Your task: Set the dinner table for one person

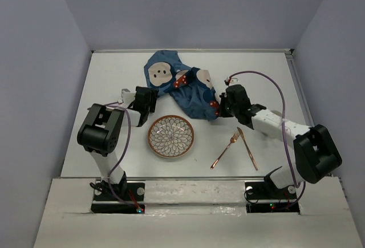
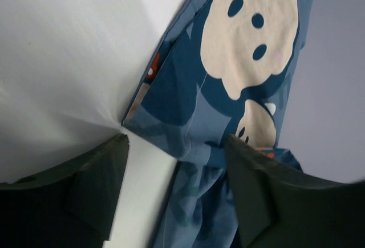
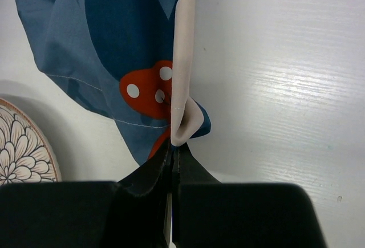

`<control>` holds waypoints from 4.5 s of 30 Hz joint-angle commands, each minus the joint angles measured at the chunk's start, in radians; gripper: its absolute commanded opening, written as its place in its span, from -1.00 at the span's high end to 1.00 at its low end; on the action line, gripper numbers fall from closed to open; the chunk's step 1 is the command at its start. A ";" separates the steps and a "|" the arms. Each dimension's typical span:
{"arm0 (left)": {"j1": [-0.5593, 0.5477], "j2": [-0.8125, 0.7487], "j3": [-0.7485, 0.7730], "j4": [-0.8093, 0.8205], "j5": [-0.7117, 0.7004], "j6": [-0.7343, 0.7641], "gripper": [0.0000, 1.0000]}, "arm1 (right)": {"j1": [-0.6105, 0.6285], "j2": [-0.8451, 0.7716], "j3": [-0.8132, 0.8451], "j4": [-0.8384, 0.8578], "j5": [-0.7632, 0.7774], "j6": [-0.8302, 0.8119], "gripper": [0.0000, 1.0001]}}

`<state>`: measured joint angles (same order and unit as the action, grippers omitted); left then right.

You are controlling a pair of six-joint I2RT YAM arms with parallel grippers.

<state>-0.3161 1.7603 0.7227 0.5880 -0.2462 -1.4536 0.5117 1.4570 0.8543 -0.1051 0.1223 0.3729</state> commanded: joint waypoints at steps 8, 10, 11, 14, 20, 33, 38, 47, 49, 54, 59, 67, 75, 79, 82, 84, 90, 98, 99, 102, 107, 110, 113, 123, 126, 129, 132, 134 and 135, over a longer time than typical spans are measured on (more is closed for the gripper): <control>0.055 0.067 0.063 0.059 -0.030 -0.034 0.11 | -0.001 -0.023 0.000 0.059 -0.010 -0.009 1.00; 0.067 0.065 0.067 0.073 -0.033 -0.005 0.27 | -0.001 -0.024 0.002 0.059 -0.009 -0.009 1.00; 0.072 0.065 0.069 0.076 -0.030 0.002 0.32 | -0.001 -0.024 0.003 0.059 -0.006 -0.009 1.00; 0.098 0.067 0.063 0.117 -0.007 0.044 0.79 | -0.001 -0.032 0.000 0.058 -0.004 -0.008 1.00; 0.117 -0.024 0.044 0.193 0.038 0.192 1.00 | -0.025 -0.026 0.023 0.053 0.020 -0.020 1.00; 0.212 -0.300 0.264 0.115 0.300 0.387 1.00 | -0.242 0.086 0.848 -0.251 0.018 -0.229 1.00; 0.293 -0.439 0.135 0.111 0.332 0.397 1.00 | -0.242 -0.078 0.550 -0.213 -0.113 -0.166 1.00; 0.371 -0.533 -0.140 0.190 0.435 0.369 1.00 | -0.242 -0.265 0.037 -0.091 -0.170 0.052 -0.54; 0.373 -0.562 -0.186 0.214 0.438 0.360 1.00 | -0.242 -0.314 0.016 -0.114 -0.167 0.078 -0.54; 0.371 -0.616 -0.247 0.240 0.453 0.364 1.00 | -0.242 -0.342 -0.057 -0.128 -0.177 0.130 -0.52; 0.373 -0.677 -0.289 0.254 0.470 0.361 1.00 | -0.190 -0.287 -0.112 -0.130 -0.150 0.156 -0.36; 0.373 -0.774 -0.339 0.260 0.458 0.371 1.00 | -0.028 -0.216 -0.112 -0.195 0.030 0.208 0.01; 0.373 -0.852 -0.356 0.262 0.463 0.374 1.00 | 0.039 -0.080 -0.049 -0.274 0.171 0.244 0.01; 0.371 -0.864 -0.361 0.263 0.466 0.368 1.00 | 0.039 -0.069 -0.058 -0.285 0.233 0.276 -0.19; 0.373 -0.864 -0.367 0.276 0.472 0.358 1.00 | 0.039 -0.038 -0.051 -0.286 0.251 0.293 -0.20; 0.371 -0.860 -0.370 0.283 0.472 0.352 1.00 | 0.039 -0.017 -0.032 -0.274 0.247 0.293 -0.16; 0.371 -0.851 -0.378 0.302 0.478 0.348 1.00 | 0.039 0.075 0.009 -0.268 0.246 0.274 -0.11; 0.371 -0.845 -0.381 0.311 0.479 0.340 1.00 | 0.039 0.117 -0.001 -0.235 0.238 0.268 0.00; 0.371 -0.846 -0.382 0.312 0.479 0.340 1.00 | 0.039 0.117 -0.003 -0.231 0.234 0.268 0.03; 0.371 -0.852 -0.384 0.311 0.476 0.340 1.00 | 0.039 0.126 -0.014 -0.216 0.231 0.259 0.20; 0.370 -0.858 -0.384 0.311 0.470 0.340 1.00 | 0.039 0.117 -0.029 -0.194 0.250 0.242 0.73; 0.370 -0.858 -0.384 0.311 0.469 0.338 1.00 | 0.039 0.086 -0.024 -0.188 0.275 0.213 0.94; 0.371 -0.860 -0.379 0.311 0.466 0.338 1.00 | 0.039 0.060 -0.001 -0.189 0.304 0.166 1.00; 0.371 -0.817 -0.142 0.263 0.475 0.381 1.00 | 0.011 -0.161 0.257 -0.321 0.415 -0.043 1.00; 0.371 -0.806 0.021 0.204 0.475 0.423 1.00 | 0.011 -0.251 0.374 -0.364 0.450 -0.118 1.00; 0.371 -0.789 0.171 0.145 0.482 0.466 1.00 | 0.011 -0.305 0.544 -0.439 0.459 -0.178 1.00; 0.374 -0.785 0.279 0.098 0.489 0.478 1.00 | 0.011 -0.336 0.689 -0.465 0.439 -0.213 1.00; 0.377 -0.780 0.329 0.087 0.490 0.460 1.00 | 0.011 -0.342 0.784 -0.495 0.438 -0.239 1.00; 0.377 -0.777 0.346 0.084 0.492 0.458 1.00 | 0.011 -0.340 0.810 -0.510 0.442 -0.247 1.00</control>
<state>0.0536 0.9848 0.9852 0.6823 0.2195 -1.0157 0.5297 1.1278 1.5467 -0.5323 0.5304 0.2111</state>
